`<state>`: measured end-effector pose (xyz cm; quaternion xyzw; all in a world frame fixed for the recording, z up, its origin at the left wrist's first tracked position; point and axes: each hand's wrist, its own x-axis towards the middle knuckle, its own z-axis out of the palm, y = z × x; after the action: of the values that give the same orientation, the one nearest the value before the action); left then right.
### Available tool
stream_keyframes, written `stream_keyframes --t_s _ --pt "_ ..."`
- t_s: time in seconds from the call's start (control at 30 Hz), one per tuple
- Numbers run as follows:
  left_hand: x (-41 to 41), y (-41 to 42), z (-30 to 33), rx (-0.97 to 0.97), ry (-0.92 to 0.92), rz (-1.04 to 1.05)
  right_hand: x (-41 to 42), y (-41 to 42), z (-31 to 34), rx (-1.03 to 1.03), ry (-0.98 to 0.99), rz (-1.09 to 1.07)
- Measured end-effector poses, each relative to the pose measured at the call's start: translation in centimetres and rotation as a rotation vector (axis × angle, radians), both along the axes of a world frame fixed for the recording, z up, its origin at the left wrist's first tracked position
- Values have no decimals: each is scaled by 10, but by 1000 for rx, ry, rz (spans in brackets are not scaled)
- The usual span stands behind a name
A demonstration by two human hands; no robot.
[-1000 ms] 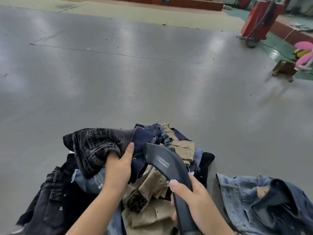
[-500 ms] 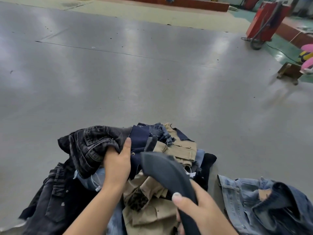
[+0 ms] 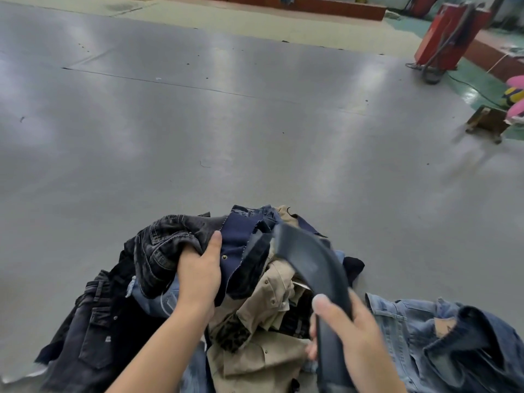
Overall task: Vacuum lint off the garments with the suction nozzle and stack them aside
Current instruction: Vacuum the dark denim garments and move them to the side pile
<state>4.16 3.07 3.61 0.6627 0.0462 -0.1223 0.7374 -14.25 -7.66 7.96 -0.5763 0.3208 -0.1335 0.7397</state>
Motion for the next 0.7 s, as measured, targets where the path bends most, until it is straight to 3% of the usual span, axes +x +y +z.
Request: stream_keyframes --t_s 0.07,0.27,0.47,0.53,0.7 --pt "1 2 -1 16 -9 3 -3 -9 5 -10 4 -21" --pt "-1 -3 0 82 -61 -18 -1 15 -4 -179 149 281" --pt "-9 -3 0 78 -82 -151 13 -12 2 -82 110 -2" --pt "-8 -1 1 88 -111 -152 6 -18 6 -49 89 -7" --pt "-8 -2 1 125 -141 -185 -2 7 -1 -93 157 271"
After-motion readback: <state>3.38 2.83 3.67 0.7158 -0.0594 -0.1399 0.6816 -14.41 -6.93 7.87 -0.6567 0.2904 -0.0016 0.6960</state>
